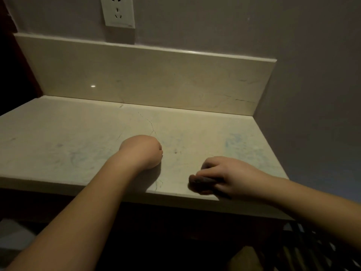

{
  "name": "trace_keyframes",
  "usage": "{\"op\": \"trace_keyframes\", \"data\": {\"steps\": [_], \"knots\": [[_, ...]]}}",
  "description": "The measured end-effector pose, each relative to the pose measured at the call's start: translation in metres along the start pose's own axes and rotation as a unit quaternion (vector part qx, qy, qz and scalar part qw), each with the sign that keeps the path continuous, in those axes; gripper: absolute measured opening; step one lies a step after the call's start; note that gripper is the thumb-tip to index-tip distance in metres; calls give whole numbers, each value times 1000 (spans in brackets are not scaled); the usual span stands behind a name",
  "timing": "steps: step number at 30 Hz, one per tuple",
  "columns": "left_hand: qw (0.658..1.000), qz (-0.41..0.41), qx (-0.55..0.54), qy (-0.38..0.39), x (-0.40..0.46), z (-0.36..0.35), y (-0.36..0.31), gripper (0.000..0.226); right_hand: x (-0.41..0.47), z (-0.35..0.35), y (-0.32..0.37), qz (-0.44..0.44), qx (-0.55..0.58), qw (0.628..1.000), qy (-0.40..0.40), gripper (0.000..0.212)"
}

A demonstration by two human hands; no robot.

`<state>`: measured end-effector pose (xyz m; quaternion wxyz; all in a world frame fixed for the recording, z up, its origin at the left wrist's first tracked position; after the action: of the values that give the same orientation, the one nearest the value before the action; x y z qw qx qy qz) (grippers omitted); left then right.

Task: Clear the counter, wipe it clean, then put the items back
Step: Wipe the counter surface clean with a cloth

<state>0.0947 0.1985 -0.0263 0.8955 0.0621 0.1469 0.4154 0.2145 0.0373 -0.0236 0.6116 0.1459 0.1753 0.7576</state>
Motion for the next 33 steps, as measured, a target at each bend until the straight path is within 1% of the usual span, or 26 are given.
{"op": "trace_keyframes", "data": {"steps": [3, 9, 11, 15, 17, 21, 26, 30, 33], "knots": [[1000, 6, -2, 6, 4, -3, 0, 34, -1, 2, 0, -32, -1, 999, 9, 30], [1000, 22, -9, -3, 5, -5, 0, 26, 54, -7, 25, -86, -3, 995, -43, 31], [1000, 19, -11, -9, 5, -5, 0, 27, 46, -10, 30, -90, -1, 995, -52, 30], [1000, 5, -9, -6, 2, -6, 2, 31, 2, -11, 30, -82, 0, 996, -33, 28], [1000, -5, -2, -2, 0, -5, 2, 31, -14, -8, 26, -101, 5, 994, -31, 29], [1000, -10, 16, 15, -5, -6, 0, 30, -3, -6, 27, -133, -7, 990, -40, 28], [1000, -6, -2, 1, -5, -6, 0, 26, 35, -17, 40, -139, -3, 984, -109, 27], [1000, -19, 13, 0, -4, -10, 2, 29, 9, -21, 42, -133, 5, 985, -113, 27], [1000, -23, 4, -12, -4, -12, 4, 29, -25, -15, 29, -164, 11, 982, -96, 29]]}}
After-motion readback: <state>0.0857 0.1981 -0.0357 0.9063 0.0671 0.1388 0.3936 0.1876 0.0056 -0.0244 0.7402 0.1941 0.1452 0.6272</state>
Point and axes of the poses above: each hand's wrist, its own x-axis towards the middle knuckle, its own z-axis out of the back of the hand, y = z × x, the point moved 6 cm from there along x, towards the middle knuckle, and after that the axes turned 13 degrees about x, right-handed, at the moved point
